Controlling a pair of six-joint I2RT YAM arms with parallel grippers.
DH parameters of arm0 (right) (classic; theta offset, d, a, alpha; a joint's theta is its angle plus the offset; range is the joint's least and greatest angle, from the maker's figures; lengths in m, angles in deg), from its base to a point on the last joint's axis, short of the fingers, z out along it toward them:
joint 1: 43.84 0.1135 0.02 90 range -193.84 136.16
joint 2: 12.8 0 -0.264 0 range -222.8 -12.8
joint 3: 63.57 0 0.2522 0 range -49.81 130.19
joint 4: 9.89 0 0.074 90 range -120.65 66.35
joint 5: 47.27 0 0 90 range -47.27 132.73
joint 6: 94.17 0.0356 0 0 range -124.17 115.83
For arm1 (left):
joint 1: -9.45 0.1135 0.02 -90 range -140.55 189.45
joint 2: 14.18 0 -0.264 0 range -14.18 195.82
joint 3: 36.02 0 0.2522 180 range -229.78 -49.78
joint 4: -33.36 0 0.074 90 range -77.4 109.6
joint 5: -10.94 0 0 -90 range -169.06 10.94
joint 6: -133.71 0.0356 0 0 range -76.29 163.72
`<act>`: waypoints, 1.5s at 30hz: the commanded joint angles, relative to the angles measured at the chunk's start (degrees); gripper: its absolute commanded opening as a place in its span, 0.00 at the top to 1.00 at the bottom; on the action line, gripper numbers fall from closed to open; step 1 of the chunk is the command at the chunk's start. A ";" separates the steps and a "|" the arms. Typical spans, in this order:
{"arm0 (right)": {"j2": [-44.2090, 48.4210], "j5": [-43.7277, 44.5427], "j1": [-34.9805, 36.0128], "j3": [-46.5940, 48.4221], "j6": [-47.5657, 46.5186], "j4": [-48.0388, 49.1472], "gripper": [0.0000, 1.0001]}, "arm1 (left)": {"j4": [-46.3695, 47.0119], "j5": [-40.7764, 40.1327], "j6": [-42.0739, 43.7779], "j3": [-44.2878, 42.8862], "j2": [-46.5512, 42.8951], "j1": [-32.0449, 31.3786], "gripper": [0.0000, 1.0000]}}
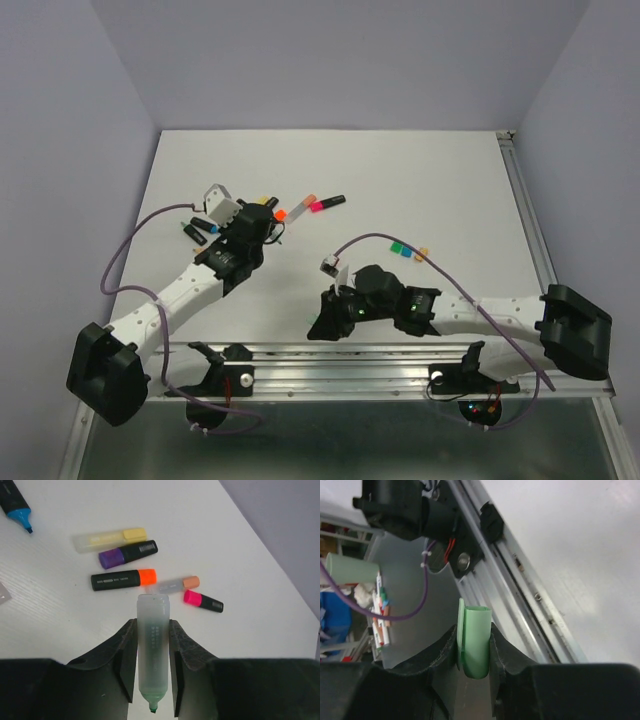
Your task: Open the pen caps
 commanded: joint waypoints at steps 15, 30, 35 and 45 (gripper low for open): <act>6.88 16.18 -14.00 1.68 -0.43 -21.01 0.99 | -14.48 1.86 9.93 -4.86 2.74 12.41 1.00; 6.53 27.17 -33.79 1.24 -4.66 -29.83 0.96 | -18.72 6.07 8.77 -1.35 8.72 29.20 1.00; 6.80 27.87 -37.31 0.45 -5.63 -30.00 0.94 | -18.36 6.26 7.81 -0.47 11.79 33.50 1.00; 10.13 27.61 -40.03 -1.04 -6.94 -30.62 0.90 | -14.76 5.29 7.90 -3.10 19.70 38.26 0.91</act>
